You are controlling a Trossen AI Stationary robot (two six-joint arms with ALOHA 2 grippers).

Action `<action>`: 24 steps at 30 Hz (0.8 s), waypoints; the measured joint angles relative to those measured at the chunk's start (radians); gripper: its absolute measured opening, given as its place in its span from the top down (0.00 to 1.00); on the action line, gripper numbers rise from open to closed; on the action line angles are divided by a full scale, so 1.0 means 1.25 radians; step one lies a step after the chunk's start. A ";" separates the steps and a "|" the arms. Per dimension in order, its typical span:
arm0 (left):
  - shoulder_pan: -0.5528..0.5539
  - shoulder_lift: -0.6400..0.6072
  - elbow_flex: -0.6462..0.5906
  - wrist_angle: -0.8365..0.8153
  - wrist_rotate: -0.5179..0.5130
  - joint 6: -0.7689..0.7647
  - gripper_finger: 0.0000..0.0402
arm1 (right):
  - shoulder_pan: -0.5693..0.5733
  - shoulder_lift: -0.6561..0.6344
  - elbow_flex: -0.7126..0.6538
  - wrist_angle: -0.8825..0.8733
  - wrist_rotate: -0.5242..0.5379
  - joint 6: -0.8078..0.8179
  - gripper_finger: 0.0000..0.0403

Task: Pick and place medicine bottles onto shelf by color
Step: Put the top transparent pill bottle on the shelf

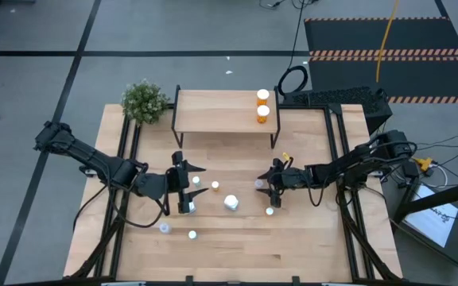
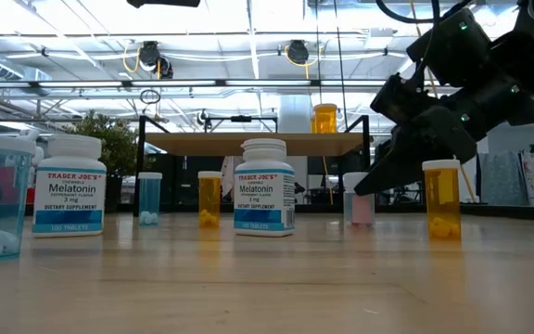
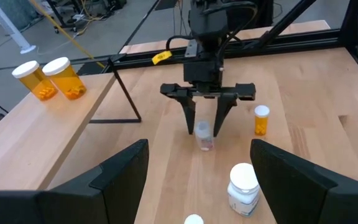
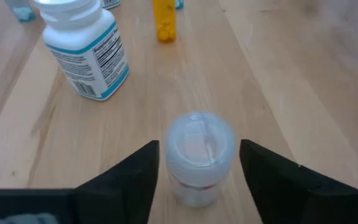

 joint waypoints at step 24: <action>0.000 0.000 0.000 0.000 0.000 -0.002 0.30 | 0.000 -0.041 0.001 0.026 0.000 -0.030 0.64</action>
